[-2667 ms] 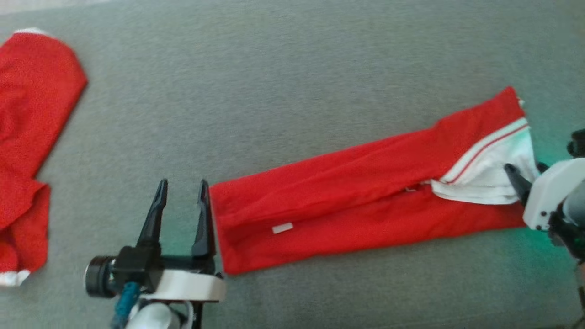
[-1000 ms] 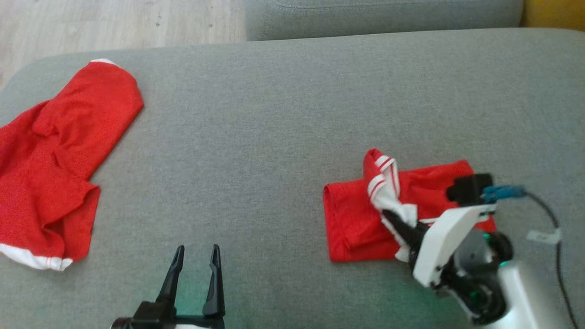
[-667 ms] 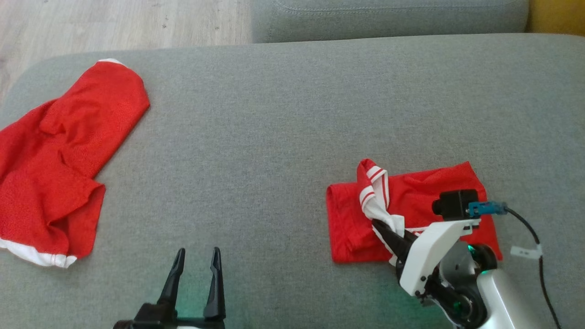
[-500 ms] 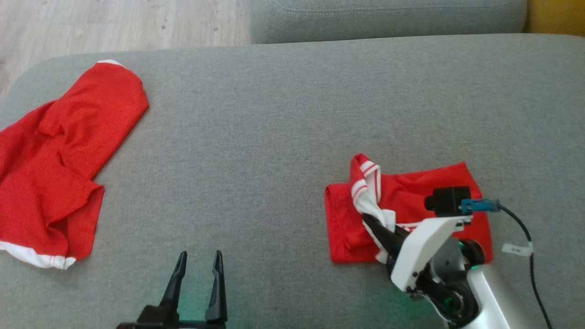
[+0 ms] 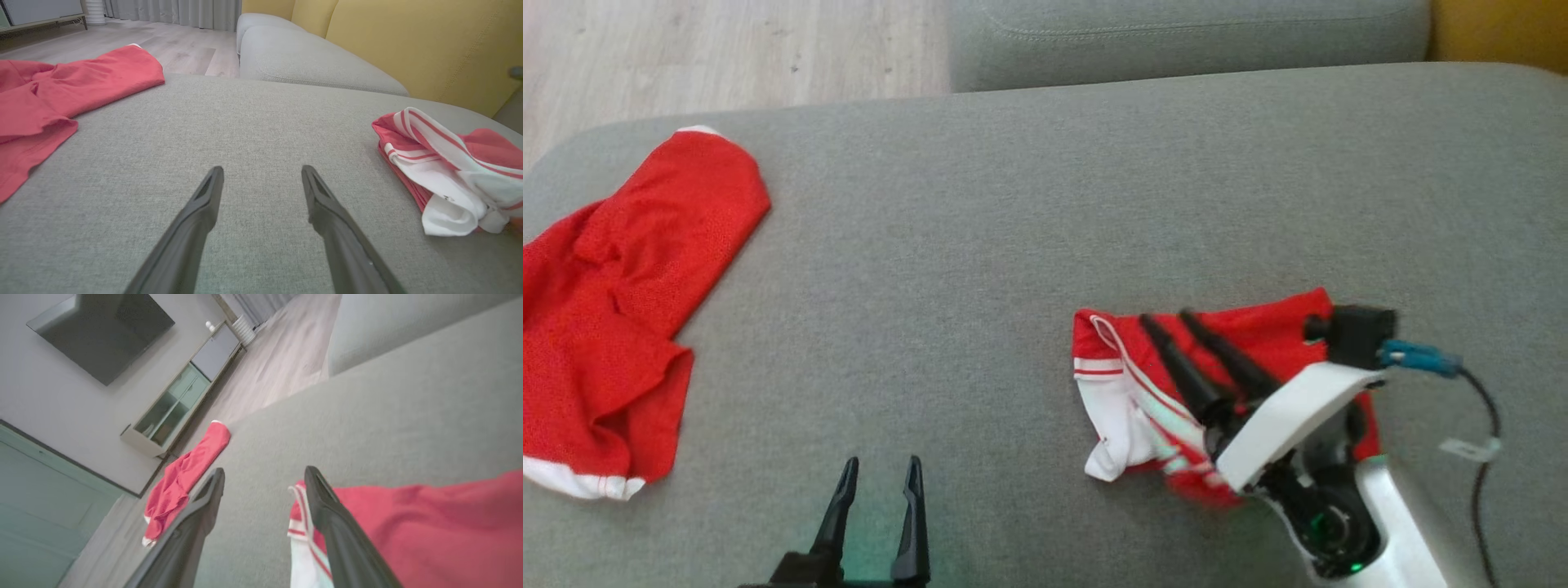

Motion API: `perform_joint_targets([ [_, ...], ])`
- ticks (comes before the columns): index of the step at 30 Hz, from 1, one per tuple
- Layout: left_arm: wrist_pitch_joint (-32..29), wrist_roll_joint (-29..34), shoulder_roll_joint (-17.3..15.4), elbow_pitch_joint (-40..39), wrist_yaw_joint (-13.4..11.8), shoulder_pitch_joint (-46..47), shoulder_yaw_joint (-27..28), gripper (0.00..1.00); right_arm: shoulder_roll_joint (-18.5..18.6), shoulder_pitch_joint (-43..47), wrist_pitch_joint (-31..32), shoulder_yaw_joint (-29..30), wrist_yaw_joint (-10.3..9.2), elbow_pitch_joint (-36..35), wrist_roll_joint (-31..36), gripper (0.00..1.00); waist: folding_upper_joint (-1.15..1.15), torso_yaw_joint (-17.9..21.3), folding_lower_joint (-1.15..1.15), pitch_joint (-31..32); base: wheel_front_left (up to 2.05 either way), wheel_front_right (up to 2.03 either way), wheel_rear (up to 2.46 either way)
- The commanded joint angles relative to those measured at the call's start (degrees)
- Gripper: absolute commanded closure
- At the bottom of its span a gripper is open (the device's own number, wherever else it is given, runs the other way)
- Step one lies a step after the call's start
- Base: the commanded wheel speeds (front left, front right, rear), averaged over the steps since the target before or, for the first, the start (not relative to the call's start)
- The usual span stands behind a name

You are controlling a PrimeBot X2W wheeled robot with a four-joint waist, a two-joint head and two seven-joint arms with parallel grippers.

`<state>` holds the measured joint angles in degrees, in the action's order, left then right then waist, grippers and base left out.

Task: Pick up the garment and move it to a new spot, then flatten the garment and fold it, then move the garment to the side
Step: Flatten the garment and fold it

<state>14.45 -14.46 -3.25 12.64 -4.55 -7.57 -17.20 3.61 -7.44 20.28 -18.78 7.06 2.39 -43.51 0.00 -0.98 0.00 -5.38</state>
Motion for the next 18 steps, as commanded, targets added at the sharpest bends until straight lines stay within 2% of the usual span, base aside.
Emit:
perform_joint_targets([
  [1,0.5,0.4,0.4,-1.8,-0.2,0.3,1.9,0.00,-0.1,-0.9,-1.4,-0.1,0.43,-3.3,2.5,0.00,0.00,0.3,0.00,0.1,0.00,0.00,0.00],
  [5,0.5,0.6,0.4,-2.4,-0.1,0.2,2.2,0.00,3.9,1.4,-7.2,3.4,0.43,-6.5,11.9,0.00,0.00,1.0,0.00,0.4,0.00,0.00,0.00],
  [10,0.5,0.7,0.4,-2.9,0.1,0.0,3.2,0.00,8.0,5.3,-15.7,8.9,0.43,-5.3,21.0,0.00,0.00,1.4,0.00,1.4,0.00,0.00,0.00],
  [15,0.5,0.9,0.4,-4.0,-0.1,-0.7,4.2,0.00,9.3,9.0,-23.1,12.2,0.43,-1.3,26.6,0.00,0.00,1.2,0.00,2.3,0.00,0.00,0.00],
  [18,0.5,0.9,0.4,-4.5,-0.2,-1.3,4.4,0.00,9.3,10.1,-26.2,11.6,0.43,1.7,30.0,0.00,0.00,1.0,0.00,2.6,0.00,0.00,0.00],
])
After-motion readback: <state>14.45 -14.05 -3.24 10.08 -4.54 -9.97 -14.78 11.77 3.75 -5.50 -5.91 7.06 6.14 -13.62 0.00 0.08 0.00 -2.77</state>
